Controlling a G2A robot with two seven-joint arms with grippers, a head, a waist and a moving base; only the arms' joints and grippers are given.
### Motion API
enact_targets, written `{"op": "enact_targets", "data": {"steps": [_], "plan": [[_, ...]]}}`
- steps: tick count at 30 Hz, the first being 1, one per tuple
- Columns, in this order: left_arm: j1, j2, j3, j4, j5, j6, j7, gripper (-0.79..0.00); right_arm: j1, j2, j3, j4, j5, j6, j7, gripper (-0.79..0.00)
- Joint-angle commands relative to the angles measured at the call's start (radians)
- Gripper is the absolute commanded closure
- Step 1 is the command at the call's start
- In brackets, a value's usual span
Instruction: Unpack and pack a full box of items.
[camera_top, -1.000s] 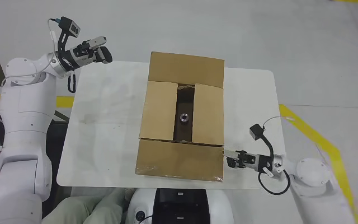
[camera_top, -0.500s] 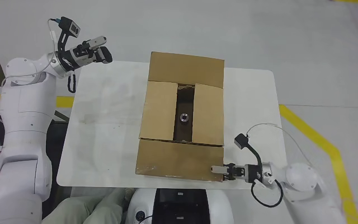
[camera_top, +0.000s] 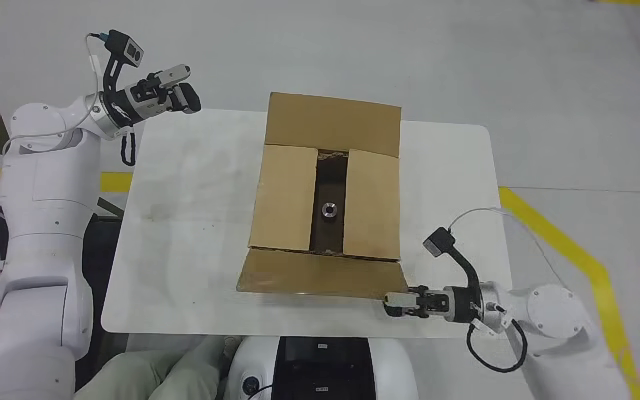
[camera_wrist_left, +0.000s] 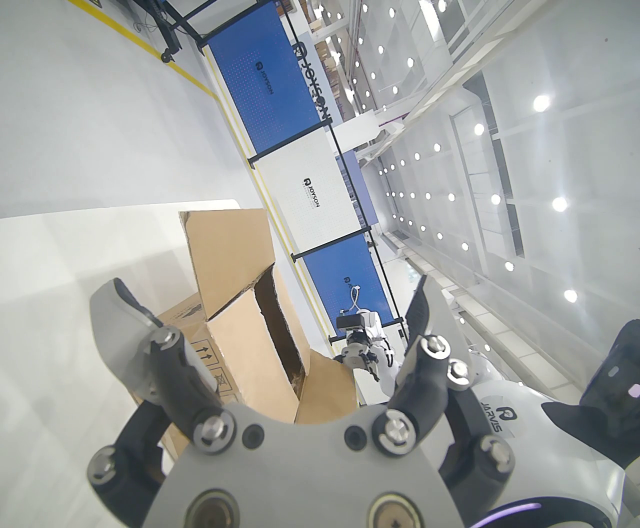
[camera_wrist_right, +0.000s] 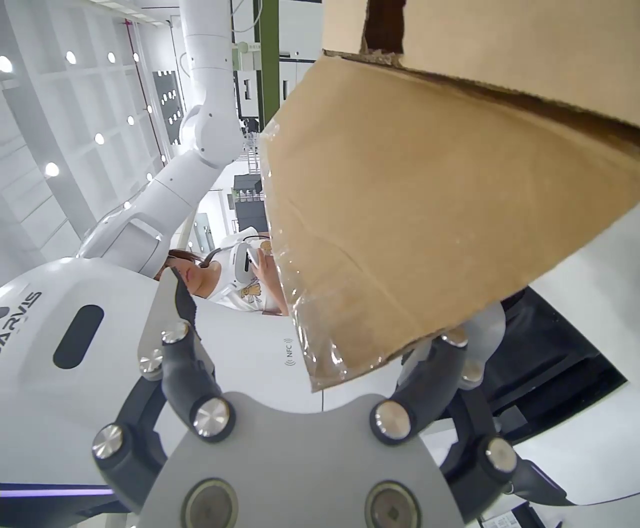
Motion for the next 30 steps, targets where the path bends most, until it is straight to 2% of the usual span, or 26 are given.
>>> {"op": "enact_targets", "data": {"steps": [1,15,30], "plan": [[0.000,0.000,0.000,0.000,0.000,0.000,0.000,-0.785,0.009,0.001,0.001,-0.005,0.004,0.000,-0.009,-0.785],[0.000,0.000,0.000,0.000,0.000,0.000,0.000,-0.785,0.110,0.002,-0.005,0.016,0.054,-0.005,-0.138,-0.785],[0.000,0.000,0.000,0.000,0.000,0.000,0.000,-0.785,0.268,-0.010,-0.122,0.180,0.035,0.070,-0.262,-0.785]]}}
